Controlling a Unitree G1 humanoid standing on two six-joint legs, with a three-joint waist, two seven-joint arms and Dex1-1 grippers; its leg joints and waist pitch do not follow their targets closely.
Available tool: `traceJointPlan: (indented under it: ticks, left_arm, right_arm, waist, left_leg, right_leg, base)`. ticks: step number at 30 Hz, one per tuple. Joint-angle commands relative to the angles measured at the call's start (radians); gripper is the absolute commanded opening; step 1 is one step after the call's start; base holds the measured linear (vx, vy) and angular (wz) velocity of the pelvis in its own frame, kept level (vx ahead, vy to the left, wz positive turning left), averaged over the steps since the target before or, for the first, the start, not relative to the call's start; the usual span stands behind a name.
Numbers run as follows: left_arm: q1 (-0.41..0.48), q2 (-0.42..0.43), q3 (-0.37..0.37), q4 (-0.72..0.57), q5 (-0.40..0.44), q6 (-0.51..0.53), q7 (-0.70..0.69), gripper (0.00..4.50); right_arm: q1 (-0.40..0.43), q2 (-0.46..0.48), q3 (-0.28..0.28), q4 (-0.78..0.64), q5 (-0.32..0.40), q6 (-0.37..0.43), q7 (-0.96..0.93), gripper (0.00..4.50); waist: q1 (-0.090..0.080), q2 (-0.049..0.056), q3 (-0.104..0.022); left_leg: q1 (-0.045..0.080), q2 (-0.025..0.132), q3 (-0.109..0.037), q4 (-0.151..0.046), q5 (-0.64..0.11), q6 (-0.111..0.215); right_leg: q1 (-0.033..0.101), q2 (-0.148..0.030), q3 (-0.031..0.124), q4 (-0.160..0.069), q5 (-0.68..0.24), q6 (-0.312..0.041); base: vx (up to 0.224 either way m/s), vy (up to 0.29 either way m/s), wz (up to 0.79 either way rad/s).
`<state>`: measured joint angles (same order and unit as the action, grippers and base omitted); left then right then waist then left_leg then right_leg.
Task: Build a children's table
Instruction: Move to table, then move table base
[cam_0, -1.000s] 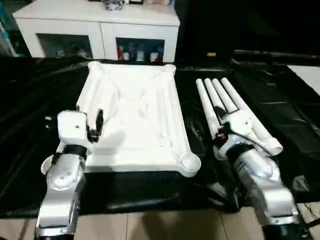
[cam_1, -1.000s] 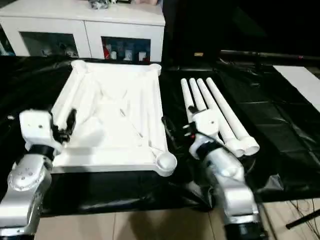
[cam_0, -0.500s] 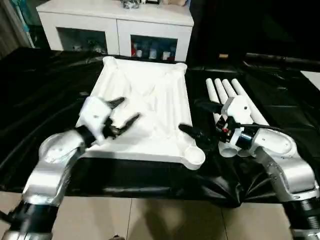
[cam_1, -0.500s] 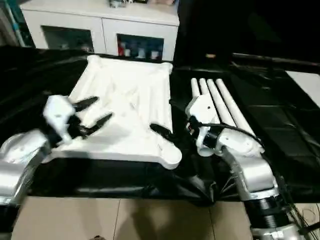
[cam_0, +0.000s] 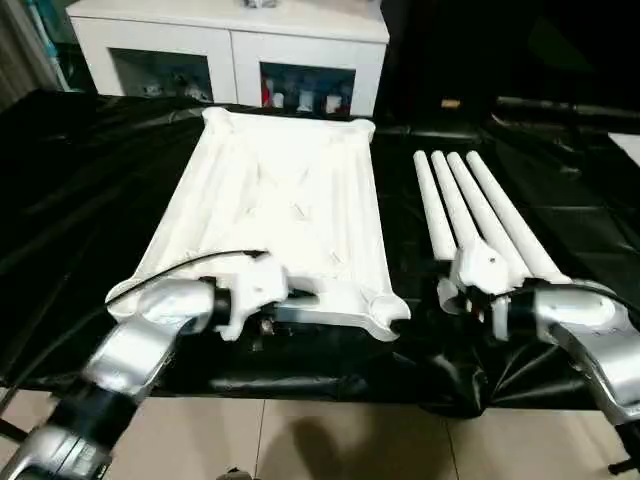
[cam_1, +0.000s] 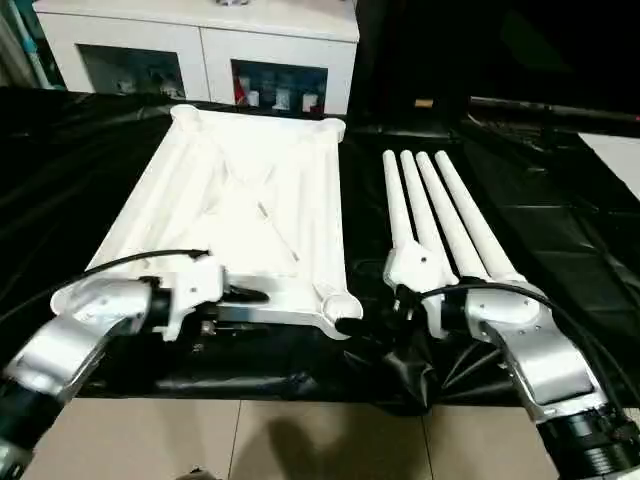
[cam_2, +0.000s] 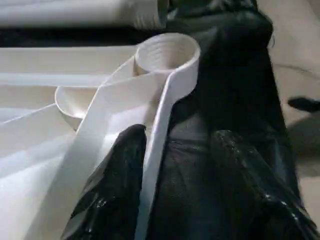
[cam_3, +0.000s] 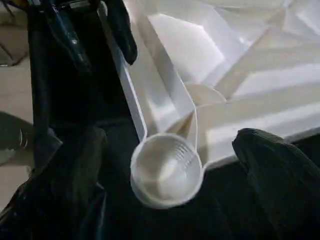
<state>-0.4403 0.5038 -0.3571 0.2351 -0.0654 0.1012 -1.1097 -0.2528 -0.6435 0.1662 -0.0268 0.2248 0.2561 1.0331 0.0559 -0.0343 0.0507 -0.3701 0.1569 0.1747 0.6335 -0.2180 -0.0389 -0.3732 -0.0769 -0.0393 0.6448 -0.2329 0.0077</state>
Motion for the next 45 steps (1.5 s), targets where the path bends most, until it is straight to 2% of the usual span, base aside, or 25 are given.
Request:
traceJointPlan:
  ticks: [1,2,3,4,6,7,9,10,11,14,16,18,19,23,27,29,33,35,36,37,38,39,41,42,45]
  left_arm:
    - [-0.044,-0.003,-0.028,0.037,0.037,0.005,-0.012,2.0]
    - [-0.053,-0.004,-0.034,0.046,0.043,0.007,-0.013,1.8]
    - [-0.058,-0.005,-0.037,0.052,0.046,0.009,-0.014,1.8]
    - [-0.086,-0.009,-0.047,0.088,0.071,0.011,-0.008,1.67]
    - [-0.102,-0.012,-0.049,0.109,0.078,0.015,-0.01,1.58]
    - [-0.109,-0.012,-0.051,0.117,0.076,0.02,-0.02,1.58]
    - [-0.119,-0.007,-0.057,0.131,0.077,0.022,-0.041,1.33]
    - [-0.121,0.0,-0.064,0.136,0.079,0.025,-0.056,1.22]
    - [-0.123,0.007,-0.071,0.141,0.084,0.02,-0.07,1.18]
    - [-0.131,0.02,-0.085,0.161,0.097,0.014,-0.094,0.87]
    - [-0.135,0.024,-0.091,0.169,0.102,0.01,-0.104,0.72]
    - [-0.144,0.023,-0.094,0.19,0.112,0.0,-0.103,0.64]
    - [-0.144,0.023,-0.094,0.19,0.112,0.0,-0.103,0.34]
    - [-0.155,0.018,-0.091,0.221,0.132,0.0,-0.075,0.07]
    - [-0.149,0.029,-0.085,0.245,0.157,-0.006,-0.04,0.07]
    - [-0.125,0.051,-0.043,0.244,0.149,0.015,0.007,0.07]
    - [-0.099,0.073,-0.011,0.234,0.145,0.033,0.041,0.07]
    - [-0.036,0.117,0.027,0.197,0.131,0.054,0.05,0.07]
    - [-0.007,0.14,0.042,0.182,0.129,0.051,0.052,0.07]
    - [0.013,0.156,0.053,0.177,0.13,0.039,0.057,0.07]
    - [0.022,0.164,0.058,0.177,0.132,0.03,0.062,0.07]
    - [0.028,0.17,0.06,0.176,0.132,0.019,0.06,0.07]
    - [0.043,0.187,0.064,0.179,0.132,-0.019,0.052,0.07]
    - [0.056,0.203,0.068,0.18,0.127,-0.056,0.037,0.07]
    - [0.058,0.217,0.067,0.187,0.135,-0.072,0.041,0.07]
  right_arm:
    - [0.01,-0.024,-0.005,-0.037,0.003,0.01,0.012,4.5]
    - [0.013,-0.028,-0.004,-0.043,0.005,0.012,0.015,4.5]
    - [0.015,-0.03,-0.003,-0.047,0.006,0.013,0.016,4.5]
    - [0.026,-0.043,-0.003,-0.065,0.009,0.023,0.022,4.5]
    - [0.035,-0.05,-0.006,-0.077,0.014,0.029,0.028,4.5]
    - [0.039,-0.053,-0.008,-0.083,0.014,0.033,0.029,4.5]
    - [0.046,-0.058,-0.009,-0.092,0.013,0.038,0.032,4.5]
    - [0.047,-0.061,-0.008,-0.095,0.01,0.038,0.032,4.5]
    - [0.048,-0.062,-0.007,-0.097,0.008,0.039,0.031,4.5]
    - [0.044,-0.061,-0.007,-0.103,0.004,0.044,0.025,4.5]
    - [0.041,-0.061,-0.006,-0.108,0.006,0.048,0.026,4.5]
    - [0.039,-0.06,-0.003,-0.116,0.008,0.055,0.024,4.5]
    - [0.039,-0.06,-0.003,-0.116,0.008,0.055,0.024,4.5]
    - [0.038,-0.057,0.002,-0.117,0.006,0.055,0.022,4.5]
    - [0.038,-0.054,0.003,-0.114,-0.001,0.05,0.013,4.5]
    - [0.033,-0.044,-0.002,-0.109,-0.005,0.042,-0.002,4.5]
    - [0.03,-0.037,-0.005,-0.107,-0.007,0.039,-0.013,4.5]
    - [0.027,-0.031,-0.007,-0.102,-0.014,0.035,-0.022,4.5]
    - [0.025,-0.029,-0.006,-0.098,-0.017,0.03,-0.024,4.5]
    - [0.023,-0.027,-0.006,-0.094,-0.02,0.026,-0.026,4.5]
    - [0.021,-0.027,-0.005,-0.091,-0.021,0.023,-0.027,4.5]
    - [0.019,-0.026,-0.005,-0.089,-0.022,0.022,-0.027,4.5]
    - [0.008,-0.021,-0.002,-0.075,-0.026,0.015,-0.028,4.5]
    - [-0.005,-0.016,0.002,-0.059,-0.031,0.007,-0.029,4.5]
    - [-0.014,-0.013,0.006,-0.047,-0.039,-0.005,-0.032,4.5]
  waist:
    - [0.001,0.018,-0.057]
    - [0.0,0.014,-0.057]
    - [-0.001,0.012,-0.055]
    - [0.0,0.02,-0.055]
    - [-0.001,0.015,-0.056]
    - [0.001,0.022,-0.056]
    - [0.0,0.019,-0.057]
    - [0.001,0.027,-0.056]
    - [-0.001,0.022,-0.056]
    - [-0.002,0.026,-0.056]
    - [-0.003,0.024,-0.056]
    - [-0.003,0.027,-0.057]
    - [-0.004,0.028,-0.056]
    - [-0.003,0.026,-0.055]
    - [-0.009,0.028,-0.053]
    - [-0.012,0.029,-0.052]
    - [-0.027,0.026,-0.048]
    - [-0.034,0.023,-0.046]
    - [-0.038,0.02,-0.048]
    - [-0.049,0.01,-0.047]
    - [-0.051,0.018,-0.048]
    - [-0.054,0.018,-0.049]
    - [-0.056,0.008,-0.049]
    - [-0.057,0.008,-0.049]
    - [-0.057,0.015,-0.049]
  left_leg:
    - [0.016,0.076,-0.028,-0.09,-0.141,0.047]
    - [0.018,0.077,-0.028,-0.091,-0.152,0.044]
    - [0.017,0.078,-0.028,-0.093,-0.156,0.044]
    - [0.016,0.077,-0.028,-0.093,-0.156,0.042]
    - [0.017,0.077,-0.028,-0.091,-0.153,0.047]
    - [0.015,0.078,-0.029,-0.091,-0.152,0.046]
    - [0.015,0.077,-0.028,-0.091,-0.15,0.048]
    - [0.015,0.078,-0.03,-0.092,-0.15,0.048]
    - [0.015,0.079,-0.029,-0.092,-0.156,0.048]
    - [0.014,0.078,-0.029,-0.091,-0.154,0.051]
    - [0.013,0.078,-0.029,-0.091,-0.147,0.055]
    - [0.013,0.077,-0.029,-0.09,-0.141,0.06]
    - [0.014,0.078,-0.029,-0.091,-0.142,0.06]
    - [0.013,0.079,-0.029,-0.091,-0.144,0.06]
    - [0.012,0.079,-0.03,-0.093,-0.161,0.055]
    - [0.012,0.078,-0.03,-0.094,-0.172,0.052]
    - [0.003,0.077,-0.035,-0.098,-0.205,0.036]
    - [-0.002,0.075,-0.039,-0.103,-0.219,0.026]
    - [-0.004,0.074,-0.039,-0.101,-0.212,0.026]
    - [-0.011,0.073,-0.04,-0.103,-0.194,0.032]
    - [-0.003,0.07,-0.038,-0.1,-0.189,0.039]
    - [-0.002,0.07,-0.037,-0.098,-0.188,0.043]
    - [-0.005,0.069,-0.035,-0.097,-0.162,0.057]
    - [-0.003,0.07,-0.033,-0.096,-0.155,0.063]
    - [0.005,0.073,-0.03,-0.095,-0.15,0.067]
  right_leg:
    - [0.037,-0.078,0.049,-0.071,-0.002,-0.29]
    - [0.036,-0.076,0.048,-0.074,-0.01,-0.29]
    - [0.036,-0.075,0.049,-0.075,-0.015,-0.29]
    - [0.037,-0.076,0.049,-0.075,-0.017,-0.29]
    - [0.038,-0.077,0.05,-0.075,-0.013,-0.291]
    - [0.039,-0.08,0.049,-0.074,-0.015,-0.295]
    - [0.039,-0.078,0.05,-0.076,-0.013,-0.295]
    - [0.038,-0.079,0.05,-0.075,-0.009,-0.3]
    - [0.038,-0.078,0.049,-0.075,-0.01,-0.304]
    - [0.038,-0.079,0.049,-0.076,-0.015,-0.31]
    - [0.04,-0.079,0.049,-0.074,-0.007,-0.309]
    - [0.04,-0.079,0.049,-0.074,-0.005,-0.309]
    - [0.039,-0.078,0.048,-0.075,-0.009,-0.309]
    - [0.04,-0.081,0.049,-0.077,-0.024,-0.308]
    - [0.038,-0.08,0.049,-0.079,-0.042,-0.305]
    - [0.038,-0.081,0.05,-0.081,-0.064,-0.303]
    - [0.042,-0.081,0.047,-0.085,-0.152,-0.279]
    - [0.043,-0.081,0.044,-0.092,-0.23,-0.246]
    - [0.043,-0.081,0.044,-0.088,-0.22,-0.243]
    - [0.046,-0.079,0.043,-0.09,-0.21,-0.236]
    - [0.039,-0.077,0.044,-0.091,-0.204,-0.237]
    - [0.037,-0.077,0.045,-0.091,-0.197,-0.24]
    - [0.039,-0.076,0.045,-0.091,-0.182,-0.242]
    - [0.036,-0.076,0.045,-0.091,-0.175,-0.247]
    - [0.029,-0.073,0.046,-0.087,-0.146,-0.267]
  base:
    - [0.0,0.0,0.0]
    - [0.0,0.0,0.0]
    - [0.0,0.0,0.0]
    - [0.0,0.0,0.0]
    - [0.0,0.0,0.0]
    - [0.0,0.0,0.0]
    - [0.0,0.0,0.0]
    - [0.0,0.0,0.0]
    - [0.0,0.0,0.0]
    - [0.0,0.0,0.0]
    - [0.0,0.0,0.0]
    - [0.0,0.0,0.0]
    - [0.0,0.0,0.0]
    - [0.0,0.0,0.0]
    - [0.0,0.0,0.0]
    - [0.0,0.0,0.0]
    - [0.0,0.0,0.0]
    - [0.0,0.0,0.0]
    - [0.0,0.0,0.0]
    - [0.0,0.0,0.0]
    - [0.0,0.0,0.0]
    - [0.0,0.0,0.0]
    - [0.0,0.0,0.0]
    - [0.0,0.0,0.0]
    - [0.0,0.0,0.0]
